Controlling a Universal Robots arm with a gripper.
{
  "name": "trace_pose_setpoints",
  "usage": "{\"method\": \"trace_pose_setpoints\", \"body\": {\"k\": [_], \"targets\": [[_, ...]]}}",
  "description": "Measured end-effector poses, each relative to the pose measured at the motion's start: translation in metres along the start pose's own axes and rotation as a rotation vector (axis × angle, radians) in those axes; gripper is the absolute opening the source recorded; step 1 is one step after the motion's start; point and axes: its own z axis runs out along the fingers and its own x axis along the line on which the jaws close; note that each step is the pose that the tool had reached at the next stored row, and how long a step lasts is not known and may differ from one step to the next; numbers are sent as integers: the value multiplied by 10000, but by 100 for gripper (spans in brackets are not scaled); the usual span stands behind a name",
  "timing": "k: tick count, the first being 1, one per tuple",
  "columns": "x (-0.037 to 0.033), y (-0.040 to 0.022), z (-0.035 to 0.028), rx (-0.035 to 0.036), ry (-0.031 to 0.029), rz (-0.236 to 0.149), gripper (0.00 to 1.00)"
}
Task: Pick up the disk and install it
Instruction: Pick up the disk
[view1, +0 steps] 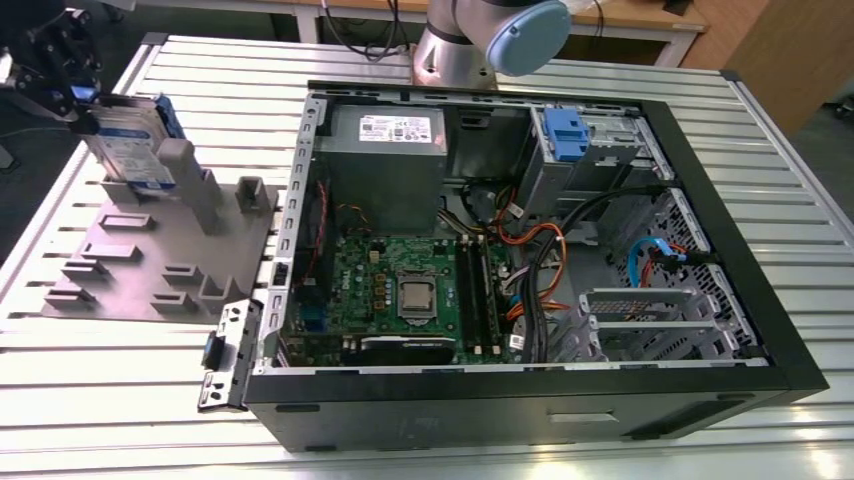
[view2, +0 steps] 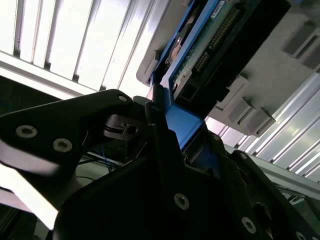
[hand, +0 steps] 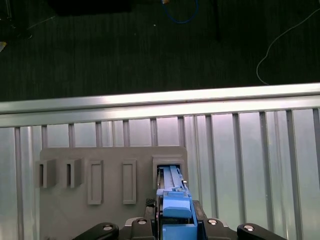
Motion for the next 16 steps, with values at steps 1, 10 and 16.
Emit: {"method": "trace_pose_setpoints", "body": {"k": [1,10,16], "targets": [[0,0,-4,1,0,0,36],[-1,1,-37,2,16,0,36],[-1,1,-47,-1,27,1,36]]}}
